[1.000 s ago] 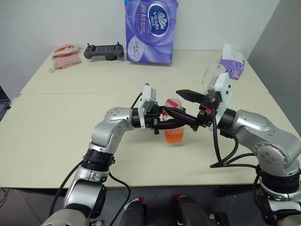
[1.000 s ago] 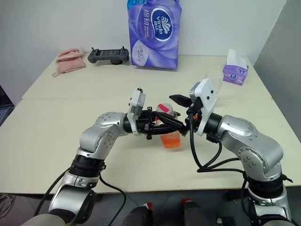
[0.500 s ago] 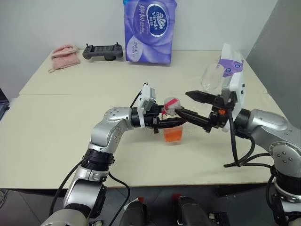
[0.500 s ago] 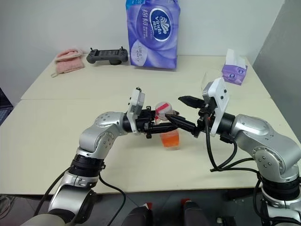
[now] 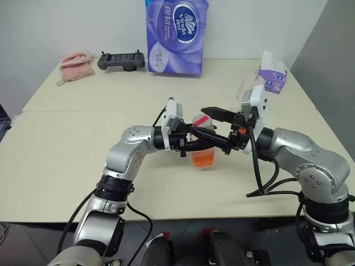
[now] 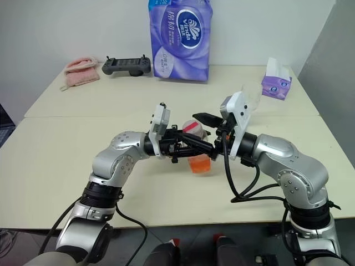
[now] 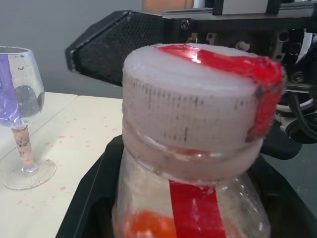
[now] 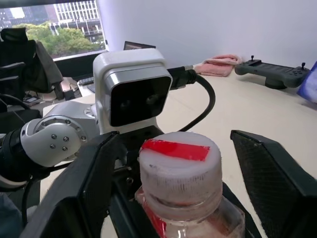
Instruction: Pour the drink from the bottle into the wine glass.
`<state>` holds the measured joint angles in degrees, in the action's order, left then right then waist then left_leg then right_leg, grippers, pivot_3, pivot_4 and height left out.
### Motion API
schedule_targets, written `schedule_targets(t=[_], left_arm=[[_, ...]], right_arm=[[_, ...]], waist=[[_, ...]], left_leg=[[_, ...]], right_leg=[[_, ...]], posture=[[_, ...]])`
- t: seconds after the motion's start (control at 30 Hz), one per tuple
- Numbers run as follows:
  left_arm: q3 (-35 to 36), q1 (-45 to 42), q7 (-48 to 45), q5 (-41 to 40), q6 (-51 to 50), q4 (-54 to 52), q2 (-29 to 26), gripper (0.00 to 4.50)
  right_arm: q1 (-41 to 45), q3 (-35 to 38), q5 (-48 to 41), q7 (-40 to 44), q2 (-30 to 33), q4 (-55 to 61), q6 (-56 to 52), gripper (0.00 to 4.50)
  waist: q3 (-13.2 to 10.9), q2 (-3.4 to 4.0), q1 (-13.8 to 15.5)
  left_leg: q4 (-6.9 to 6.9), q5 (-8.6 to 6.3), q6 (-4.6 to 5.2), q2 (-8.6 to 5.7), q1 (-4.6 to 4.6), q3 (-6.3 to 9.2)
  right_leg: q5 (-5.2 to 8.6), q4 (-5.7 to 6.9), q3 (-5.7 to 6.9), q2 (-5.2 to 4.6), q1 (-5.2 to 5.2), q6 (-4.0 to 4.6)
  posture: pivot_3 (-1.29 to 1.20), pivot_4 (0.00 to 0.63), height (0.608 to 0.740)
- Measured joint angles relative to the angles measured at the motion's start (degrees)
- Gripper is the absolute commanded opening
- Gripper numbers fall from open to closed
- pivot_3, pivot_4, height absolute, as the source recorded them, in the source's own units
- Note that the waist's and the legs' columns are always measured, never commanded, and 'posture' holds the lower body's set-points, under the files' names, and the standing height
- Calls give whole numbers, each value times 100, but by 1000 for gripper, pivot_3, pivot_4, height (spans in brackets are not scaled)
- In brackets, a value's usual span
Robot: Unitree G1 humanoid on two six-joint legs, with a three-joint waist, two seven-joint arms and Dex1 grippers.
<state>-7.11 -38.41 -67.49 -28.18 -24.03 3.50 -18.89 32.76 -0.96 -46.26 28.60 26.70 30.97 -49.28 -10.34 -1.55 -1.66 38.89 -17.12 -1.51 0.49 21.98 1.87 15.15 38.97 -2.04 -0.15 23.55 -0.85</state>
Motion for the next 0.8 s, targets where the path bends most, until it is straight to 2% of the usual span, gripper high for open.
schedule_targets(t=[0.07,0.1,0.33,0.43,0.5,0.7,0.8], left_arm=[[0,1,-2,2,0,-25,-19,2176],[2,1,-1,2,0,-36,-22,2176],[28,-8,59,3,12,-43,-9,2176],[-1,-6,53,4,16,-49,14,2176],[-1,11,62,8,35,-51,5,2176],[4,303,276,49,85,-81,34,2176],[1,385,374,39,69,-226,51,2176]], right_arm=[[21,11,10,-12,2,-9,9,1910],[27,14,11,-12,3,-12,12,1781],[121,97,-119,-137,-64,-95,-72,1782],[501,725,-723,-718,-358,-299,-249,1782],[509,1070,-960,-966,-307,-288,-315,1782],[-937,911,-95,-1268,-8,28,-80,1782],[-1714,598,1005,-1531,27,-22,582,1782]], waist=[[0,0,-1],[0,0,0],[0,0,-3],[-1,2,-1],[-1,2,8],[-1,1,14],[0,0,12]], left_leg=[[0,0,0,0,0,-1],[0,0,0,0,0,0],[0,0,0,0,-1,-1],[1,0,0,2,-1,0],[-1,0,0,2,1,2],[-3,-1,2,-5,17,-15],[-4,-1,1,0,13,-16]], right_leg=[[0,0,-1,0,0,0],[0,0,-1,0,0,0],[0,1,-2,0,0,0],[-1,3,-2,-3,1,1],[-1,0,0,-5,0,1],[0,-1,-15,-16,17,0],[0,2,-14,-12,18,-2]], posture=[[0,150,740],[0,150,740],[0,150,740],[0,150,740],[0,150,740],[0,150,740],[0,150,740]])
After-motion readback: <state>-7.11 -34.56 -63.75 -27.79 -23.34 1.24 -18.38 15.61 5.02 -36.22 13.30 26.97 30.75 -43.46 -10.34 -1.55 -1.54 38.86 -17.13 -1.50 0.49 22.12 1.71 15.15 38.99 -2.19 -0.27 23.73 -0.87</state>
